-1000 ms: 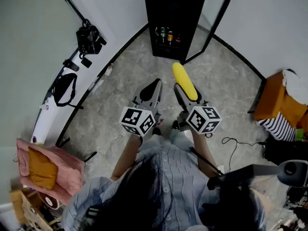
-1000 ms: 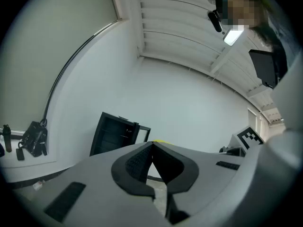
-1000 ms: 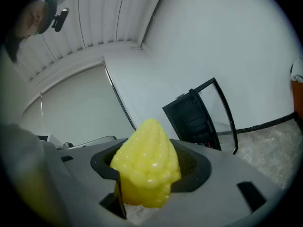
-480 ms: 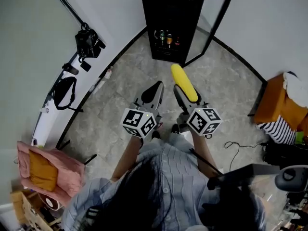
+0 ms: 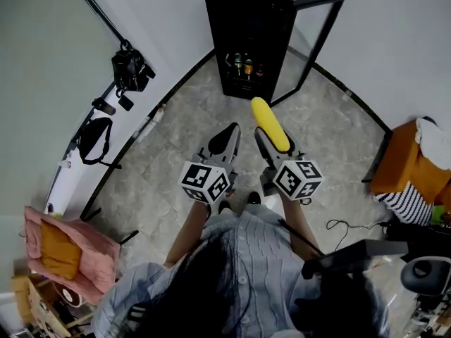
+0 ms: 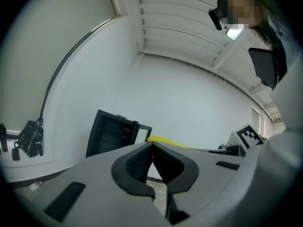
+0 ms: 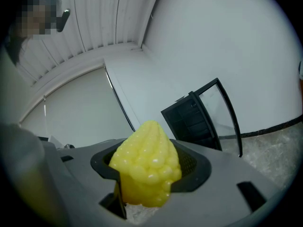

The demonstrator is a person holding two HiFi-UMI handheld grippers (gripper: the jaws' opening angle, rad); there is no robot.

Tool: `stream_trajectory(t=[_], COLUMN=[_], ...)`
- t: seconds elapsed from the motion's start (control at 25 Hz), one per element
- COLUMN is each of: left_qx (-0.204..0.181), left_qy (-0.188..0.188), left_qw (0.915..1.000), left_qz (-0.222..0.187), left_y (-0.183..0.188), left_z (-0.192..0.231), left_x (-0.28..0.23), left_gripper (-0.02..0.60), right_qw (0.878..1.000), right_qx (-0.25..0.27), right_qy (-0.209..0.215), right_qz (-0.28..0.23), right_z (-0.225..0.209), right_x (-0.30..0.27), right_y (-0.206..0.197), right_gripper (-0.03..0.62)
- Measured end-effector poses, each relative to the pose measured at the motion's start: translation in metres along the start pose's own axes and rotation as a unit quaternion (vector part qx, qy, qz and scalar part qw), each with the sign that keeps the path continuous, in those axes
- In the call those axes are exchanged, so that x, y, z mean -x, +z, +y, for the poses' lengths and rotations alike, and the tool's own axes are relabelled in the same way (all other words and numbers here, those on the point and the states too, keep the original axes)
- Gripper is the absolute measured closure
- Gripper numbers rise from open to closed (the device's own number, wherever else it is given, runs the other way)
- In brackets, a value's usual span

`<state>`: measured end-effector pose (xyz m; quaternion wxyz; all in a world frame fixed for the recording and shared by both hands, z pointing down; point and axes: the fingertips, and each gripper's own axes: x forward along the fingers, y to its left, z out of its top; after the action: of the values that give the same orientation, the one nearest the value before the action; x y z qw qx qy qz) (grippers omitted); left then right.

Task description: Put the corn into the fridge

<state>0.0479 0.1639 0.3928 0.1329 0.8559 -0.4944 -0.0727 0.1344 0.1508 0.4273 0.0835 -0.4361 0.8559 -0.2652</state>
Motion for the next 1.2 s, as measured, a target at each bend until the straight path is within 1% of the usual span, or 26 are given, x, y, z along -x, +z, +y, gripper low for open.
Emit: stream_trajectory(t=[0.28, 0.64, 0.92, 1.2], left_qx=[-0.005, -0.006, -0.004, 0.006], left_qy=[0.007, 0.023, 0.035, 0.041], left_qw=[1.0, 0.9997, 0.9994, 0.9991], left_qz=[-0.001, 0.003, 0.002, 0.013], left_y=[-0.005, -0.012, -0.007, -0.013], left_z=[-0.009, -0.014, -0.005, 0.024], left_x=[-0.033, -0.053, -0.06, -0.075], left_gripper=[0.575, 0.575, 0.575, 0.575], right_qw=[1.0, 0.999, 0.999, 0.999], right_qx=[0.013, 0.007, -0.003, -0.014], right_qy=[0.01, 0.027, 0.035, 0.029], right_qz=[0.009, 0.022, 0.026, 0.04], right_z=[-0.029, -0.053, -0.058, -0.067], right_x=[-0.005, -0.011, -0.028, -0.055], right_y=[0.014, 0.02, 0.021, 0.014], right_gripper=[0.33, 0.33, 0.33, 0.33])
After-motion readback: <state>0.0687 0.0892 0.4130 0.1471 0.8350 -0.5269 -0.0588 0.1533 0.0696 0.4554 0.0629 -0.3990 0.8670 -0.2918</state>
